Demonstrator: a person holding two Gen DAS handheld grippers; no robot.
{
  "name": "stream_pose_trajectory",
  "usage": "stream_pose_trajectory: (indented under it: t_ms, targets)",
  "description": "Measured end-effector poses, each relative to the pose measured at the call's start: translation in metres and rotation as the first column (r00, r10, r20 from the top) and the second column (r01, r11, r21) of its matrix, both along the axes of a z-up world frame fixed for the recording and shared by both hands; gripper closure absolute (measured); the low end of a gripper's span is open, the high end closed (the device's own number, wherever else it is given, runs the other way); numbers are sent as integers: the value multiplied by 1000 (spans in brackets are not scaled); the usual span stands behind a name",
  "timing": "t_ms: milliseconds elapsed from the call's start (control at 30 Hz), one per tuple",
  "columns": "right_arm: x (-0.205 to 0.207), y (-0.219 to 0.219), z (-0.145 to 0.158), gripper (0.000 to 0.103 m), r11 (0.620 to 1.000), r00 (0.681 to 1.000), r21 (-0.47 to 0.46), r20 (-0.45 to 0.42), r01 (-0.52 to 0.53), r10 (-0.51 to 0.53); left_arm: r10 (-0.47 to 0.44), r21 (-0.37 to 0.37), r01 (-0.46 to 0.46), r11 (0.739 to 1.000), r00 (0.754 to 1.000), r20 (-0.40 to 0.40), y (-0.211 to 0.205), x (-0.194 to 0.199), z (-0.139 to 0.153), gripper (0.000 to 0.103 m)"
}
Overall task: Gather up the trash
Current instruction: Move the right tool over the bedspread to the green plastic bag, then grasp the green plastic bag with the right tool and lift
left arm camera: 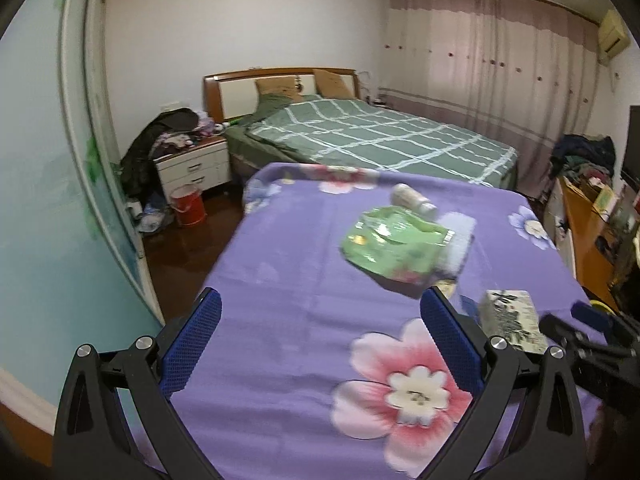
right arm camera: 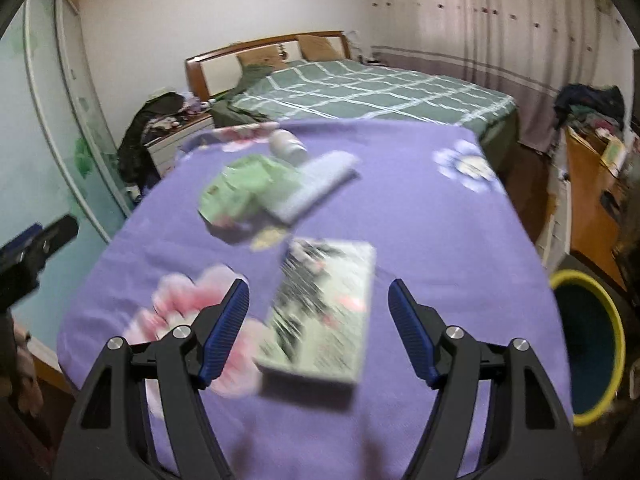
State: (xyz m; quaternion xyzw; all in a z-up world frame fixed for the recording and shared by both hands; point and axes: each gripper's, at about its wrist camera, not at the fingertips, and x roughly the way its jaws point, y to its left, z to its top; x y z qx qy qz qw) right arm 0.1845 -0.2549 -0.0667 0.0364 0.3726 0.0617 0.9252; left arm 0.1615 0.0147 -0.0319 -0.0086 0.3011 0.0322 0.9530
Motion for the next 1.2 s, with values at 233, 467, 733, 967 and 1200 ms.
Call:
stream_pose_trajectory:
  t_ms: [233,467,733,967,1200]
  targets:
    - [61,26,-2,35,1000,999,3,-32,-9,9,47,11,-47,999,999,-1,20,7,-1,5]
    - [123,50,-18,35,1000,996,-10,-92,5,-6,48,24,-48,999,999,-16,24,23,-6,5]
    - [166,61,-49,54,1000,980,2,-198,13,-12,44,30,-43,999,998,-35,25,38,-12,5]
    - [156,62,-47,88,999,982,25,-187,-25,30,33,26,-31,999,998,-55,24,45,-20,5]
    - [130,50,-30,96,998,991,51,-131,-27,33,31,31,-29,999,998,-52,22,46,-20,5]
